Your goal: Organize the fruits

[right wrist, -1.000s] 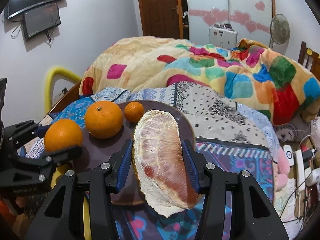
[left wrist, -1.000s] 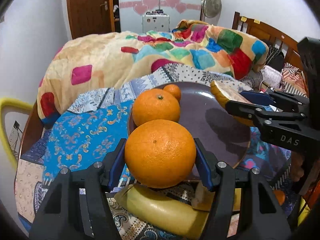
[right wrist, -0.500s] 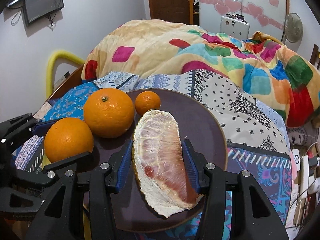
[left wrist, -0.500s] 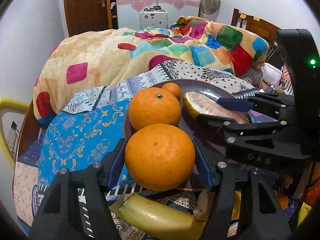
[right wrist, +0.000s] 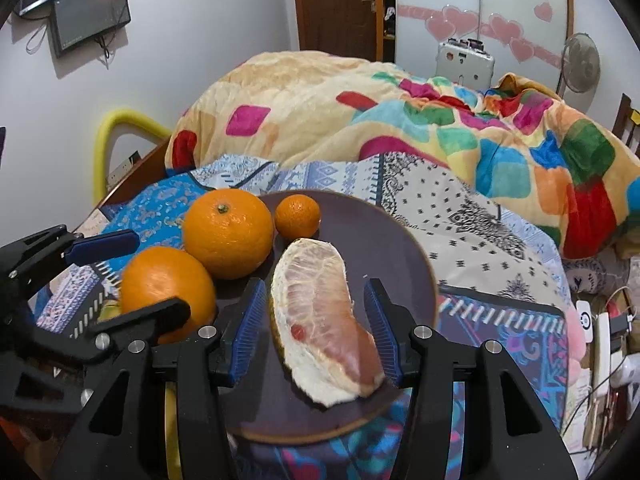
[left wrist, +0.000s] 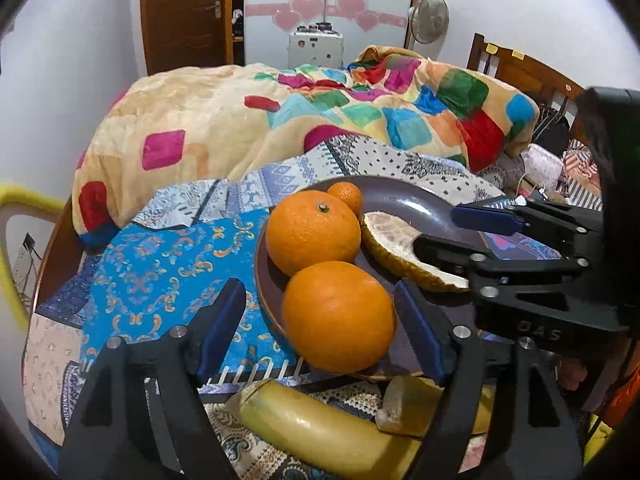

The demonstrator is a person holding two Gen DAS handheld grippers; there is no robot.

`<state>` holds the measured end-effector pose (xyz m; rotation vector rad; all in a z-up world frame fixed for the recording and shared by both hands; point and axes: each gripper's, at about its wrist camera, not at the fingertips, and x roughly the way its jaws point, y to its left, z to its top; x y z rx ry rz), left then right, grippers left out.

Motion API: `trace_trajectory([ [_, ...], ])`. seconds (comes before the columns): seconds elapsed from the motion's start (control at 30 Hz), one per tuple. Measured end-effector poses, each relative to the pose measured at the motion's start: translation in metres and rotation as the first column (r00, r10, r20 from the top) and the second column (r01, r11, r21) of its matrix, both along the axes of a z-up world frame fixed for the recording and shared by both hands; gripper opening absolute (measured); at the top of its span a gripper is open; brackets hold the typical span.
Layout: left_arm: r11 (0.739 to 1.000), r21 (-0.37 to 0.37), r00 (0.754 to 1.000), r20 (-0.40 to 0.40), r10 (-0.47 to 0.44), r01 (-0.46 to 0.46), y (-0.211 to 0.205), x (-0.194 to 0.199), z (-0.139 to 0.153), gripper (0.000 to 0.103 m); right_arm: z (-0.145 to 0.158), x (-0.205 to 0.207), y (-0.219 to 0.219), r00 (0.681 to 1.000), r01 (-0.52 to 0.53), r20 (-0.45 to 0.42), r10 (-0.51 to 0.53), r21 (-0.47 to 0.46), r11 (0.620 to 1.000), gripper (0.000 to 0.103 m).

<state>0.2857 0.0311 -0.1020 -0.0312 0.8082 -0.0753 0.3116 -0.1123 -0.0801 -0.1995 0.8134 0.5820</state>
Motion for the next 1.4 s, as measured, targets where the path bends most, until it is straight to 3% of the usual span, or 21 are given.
trace_trajectory([
  [0.3,1.000,0.007,0.999,0.054,0.003,-0.003,0.000,-0.040,0.029,0.080,0.033,-0.047,-0.019,0.995,-0.001,0.095,0.000,0.012,1.000,0.048],
  [0.57,1.000,0.024,0.999,0.045,0.007,-0.008,0.007,-0.083,0.029,0.084,0.043,-0.097,-0.035,0.991,-0.013,0.133,0.010,0.022,1.000,0.049],
  [0.97,1.000,0.014,1.000,-0.024,-0.010,0.011,0.007,-0.137,-0.003,0.084,0.002,-0.149,-0.053,0.996,0.002,0.087,-0.001,-0.017,1.000,0.049],
  [1.13,0.999,0.042,0.999,-0.042,0.016,-0.014,0.014,-0.142,-0.017,0.084,-0.021,-0.162,-0.057,0.999,0.002,0.053,0.000,-0.036,0.999,0.049],
  [1.4,0.999,-0.005,0.991,-0.124,0.039,-0.040,0.028,-0.136,-0.042,0.084,-0.037,-0.161,-0.060,0.999,0.024,0.044,-0.023,-0.023,0.999,0.049],
])
